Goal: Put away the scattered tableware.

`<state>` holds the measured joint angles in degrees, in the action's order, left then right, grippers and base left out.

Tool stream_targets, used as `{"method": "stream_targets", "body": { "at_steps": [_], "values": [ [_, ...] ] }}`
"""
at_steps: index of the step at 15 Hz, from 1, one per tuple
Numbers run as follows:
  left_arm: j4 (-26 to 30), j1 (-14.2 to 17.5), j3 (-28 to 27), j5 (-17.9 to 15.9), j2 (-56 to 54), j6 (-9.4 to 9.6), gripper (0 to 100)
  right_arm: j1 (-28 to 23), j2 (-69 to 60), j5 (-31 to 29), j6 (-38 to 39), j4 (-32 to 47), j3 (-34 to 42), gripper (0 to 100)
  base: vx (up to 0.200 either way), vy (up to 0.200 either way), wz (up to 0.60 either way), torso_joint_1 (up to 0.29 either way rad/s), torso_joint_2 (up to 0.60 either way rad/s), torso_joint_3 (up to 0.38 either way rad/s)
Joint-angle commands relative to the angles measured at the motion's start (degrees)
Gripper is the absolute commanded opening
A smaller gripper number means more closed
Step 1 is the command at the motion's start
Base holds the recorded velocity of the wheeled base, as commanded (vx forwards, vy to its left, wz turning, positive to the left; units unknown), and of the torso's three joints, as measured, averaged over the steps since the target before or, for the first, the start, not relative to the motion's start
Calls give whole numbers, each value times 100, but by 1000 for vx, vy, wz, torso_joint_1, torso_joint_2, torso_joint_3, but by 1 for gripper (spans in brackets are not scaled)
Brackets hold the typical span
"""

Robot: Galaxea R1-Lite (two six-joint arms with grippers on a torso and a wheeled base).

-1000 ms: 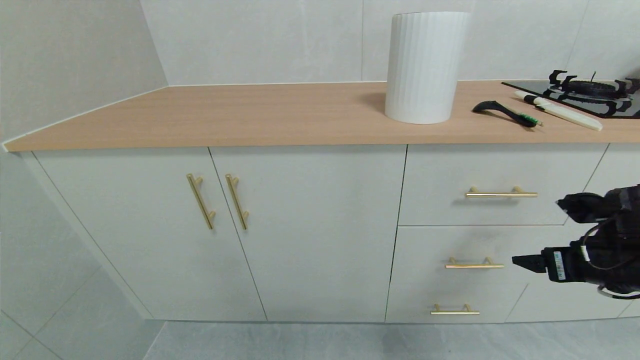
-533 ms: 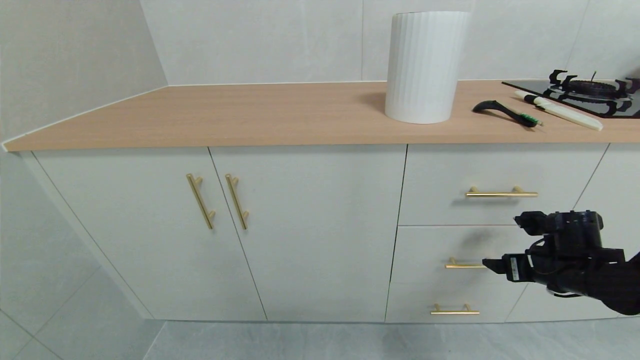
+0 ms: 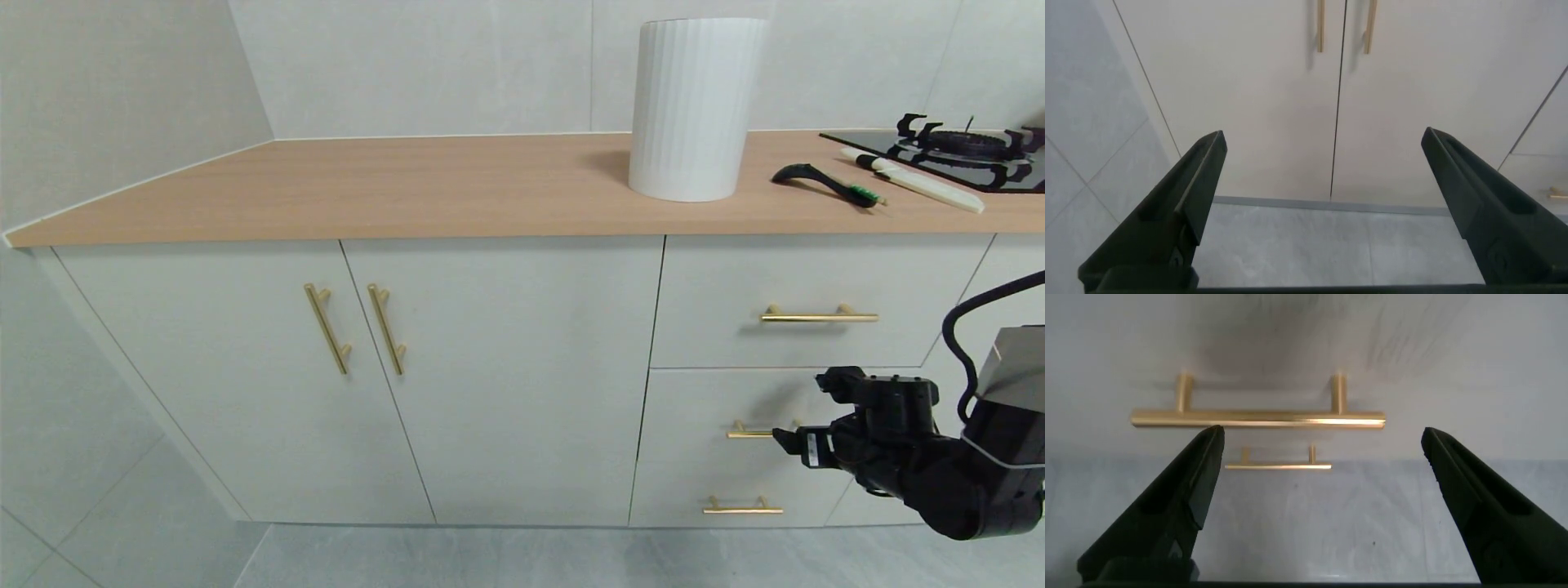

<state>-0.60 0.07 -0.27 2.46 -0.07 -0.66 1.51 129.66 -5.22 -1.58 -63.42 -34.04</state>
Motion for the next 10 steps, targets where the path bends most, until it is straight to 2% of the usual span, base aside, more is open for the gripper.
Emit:
{"method": "stream_targets", "body": {
  "at_steps": [1,4,10],
  "values": [
    [-2,1,0,0,7,-4,100,25,393,-23,0,-118,-174,100,0,0,0,0,0,0],
    [-2,1,0,0,7,-4,100,69,938,-331,27,-883,-332,100,0,0,0,0,0,0],
    [-2,1,0,9,7,-4,100,121,1193,-568,35,-1015,-534,100,0,0,0,0,0,0]
  ]
}}
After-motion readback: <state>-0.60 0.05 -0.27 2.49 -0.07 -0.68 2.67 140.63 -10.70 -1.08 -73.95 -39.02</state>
